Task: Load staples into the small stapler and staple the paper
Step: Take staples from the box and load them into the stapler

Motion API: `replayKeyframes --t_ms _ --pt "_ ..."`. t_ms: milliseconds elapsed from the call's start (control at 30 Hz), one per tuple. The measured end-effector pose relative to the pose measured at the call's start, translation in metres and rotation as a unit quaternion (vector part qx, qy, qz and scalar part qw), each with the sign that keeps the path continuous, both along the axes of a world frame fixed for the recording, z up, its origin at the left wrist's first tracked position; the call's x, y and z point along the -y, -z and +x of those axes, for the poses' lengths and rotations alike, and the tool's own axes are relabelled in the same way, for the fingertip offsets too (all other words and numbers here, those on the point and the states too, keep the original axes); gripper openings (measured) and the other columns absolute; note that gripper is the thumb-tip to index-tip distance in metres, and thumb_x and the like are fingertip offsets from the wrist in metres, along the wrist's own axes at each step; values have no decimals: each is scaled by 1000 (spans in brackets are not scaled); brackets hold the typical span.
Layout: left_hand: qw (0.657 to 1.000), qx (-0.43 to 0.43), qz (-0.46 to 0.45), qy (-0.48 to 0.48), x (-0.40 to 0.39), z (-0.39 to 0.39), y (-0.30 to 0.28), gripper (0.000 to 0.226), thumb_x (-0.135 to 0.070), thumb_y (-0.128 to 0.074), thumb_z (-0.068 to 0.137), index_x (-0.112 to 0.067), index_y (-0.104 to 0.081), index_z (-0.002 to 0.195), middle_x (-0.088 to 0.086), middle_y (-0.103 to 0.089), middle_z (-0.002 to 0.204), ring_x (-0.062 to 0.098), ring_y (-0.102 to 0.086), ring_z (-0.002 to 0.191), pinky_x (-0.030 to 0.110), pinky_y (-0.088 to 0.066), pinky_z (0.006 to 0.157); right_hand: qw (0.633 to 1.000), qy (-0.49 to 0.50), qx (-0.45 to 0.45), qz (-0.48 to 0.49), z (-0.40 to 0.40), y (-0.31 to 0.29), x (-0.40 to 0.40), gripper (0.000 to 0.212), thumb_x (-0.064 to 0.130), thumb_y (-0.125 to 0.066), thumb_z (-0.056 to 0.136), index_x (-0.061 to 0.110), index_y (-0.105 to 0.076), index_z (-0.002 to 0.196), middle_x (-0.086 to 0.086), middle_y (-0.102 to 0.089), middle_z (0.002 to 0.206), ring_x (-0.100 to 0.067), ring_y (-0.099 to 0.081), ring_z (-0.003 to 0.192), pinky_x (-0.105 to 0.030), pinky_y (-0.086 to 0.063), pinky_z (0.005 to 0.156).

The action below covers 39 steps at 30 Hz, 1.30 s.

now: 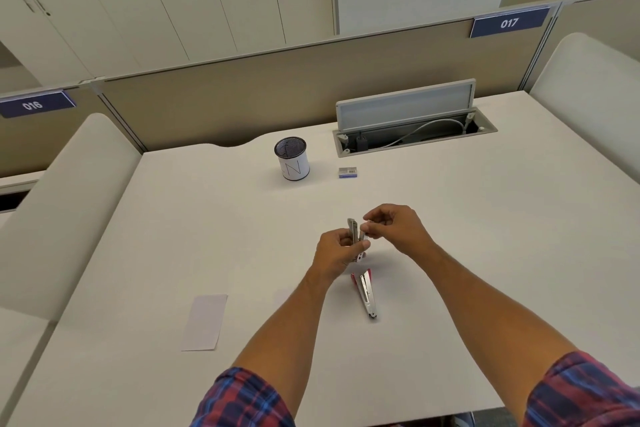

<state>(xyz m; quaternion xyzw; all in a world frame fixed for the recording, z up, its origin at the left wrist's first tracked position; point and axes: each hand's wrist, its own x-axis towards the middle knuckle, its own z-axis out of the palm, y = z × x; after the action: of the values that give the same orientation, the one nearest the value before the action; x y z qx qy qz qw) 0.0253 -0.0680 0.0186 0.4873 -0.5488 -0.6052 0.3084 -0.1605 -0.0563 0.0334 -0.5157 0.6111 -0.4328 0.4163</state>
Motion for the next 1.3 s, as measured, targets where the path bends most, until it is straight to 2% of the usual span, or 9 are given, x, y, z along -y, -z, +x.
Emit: replayKeyframes --t_ms 133,267,467,633,733,900,1000,1100,1300 --pt "999 2 28 30 -7 -4 -2 21 -4 -62 96 4 -64 115 21 -74 100 30 -75 81 33 -61 75 998 42 -41 27 8 7 1 38 39 -89 77 18 -73 104 -2 -73 87 -10 -65 75 -24 -55 73" --pt "997 15 51 54 -10 -7 -2 18 -2 -51 102 3 -62 115 17 -72 97 29 -74 82 40 -60 81 996 5 9 92 16 16 -7 43 56 -76 83 13 -80 84 -9 -74 80 -11 -62 72 -24 -49 63" --pt "996 6 65 60 -12 -4 -2 20 -1 -49 102 4 -62 116 18 -72 97 30 -73 85 34 -60 77 994 45 45 85 23 22 -10 46 47 -83 80 3 -75 73 9 -65 58 5 -63 60 -23 -45 64" --pt "998 -17 54 39 -14 -6 -4 25 -14 -62 100 5 -67 115 9 -69 93 31 -74 91 37 -58 79 994 80 9 69 25 21 -8 58 54 -89 69 1 -69 79 -14 -72 79 -19 -69 74 -38 -56 75" --pt "998 -25 54 20 -11 -6 -6 22 -4 -57 98 1 -71 115 13 -72 89 30 -73 85 40 -61 83 995 77 2 58 29 23 -8 49 51 -90 70 10 -69 87 -5 -68 76 -14 -62 70 -32 -53 71" --pt "999 -23 48 4 -8 -1 -6 22 0 -54 100 4 -67 117 22 -75 106 33 -75 89 42 -59 83 996 48 64 37 27 25 -11 25 41 -79 87 16 -78 83 -4 -75 77 -13 -66 69 -28 -50 64" --pt "998 -20 55 -21 -8 2 -5 18 2 -55 98 7 -61 115 26 -74 107 39 -74 95 44 -57 84 994 49 95 30 25 26 -12 24 35 -75 92 12 -80 86 -10 -76 76 -13 -66 63 -27 -50 60" --pt "998 -25 60 -21 -10 2 -4 17 -2 -57 99 0 -60 115 24 -75 105 33 -74 95 44 -54 83 992 34 118 34 21 28 -12 25 32 -74 93 7 -80 91 -17 -76 82 -18 -67 66 -28 -55 64" --pt "996 -32 76 -22 -9 4 -3 14 -4 -56 100 -8 -58 113 21 -75 108 32 -72 106 51 -55 93 990 3 128 53 20 28 -13 20 32 -71 95 14 -79 103 -6 -80 93 -17 -72 83 -24 -54 69"
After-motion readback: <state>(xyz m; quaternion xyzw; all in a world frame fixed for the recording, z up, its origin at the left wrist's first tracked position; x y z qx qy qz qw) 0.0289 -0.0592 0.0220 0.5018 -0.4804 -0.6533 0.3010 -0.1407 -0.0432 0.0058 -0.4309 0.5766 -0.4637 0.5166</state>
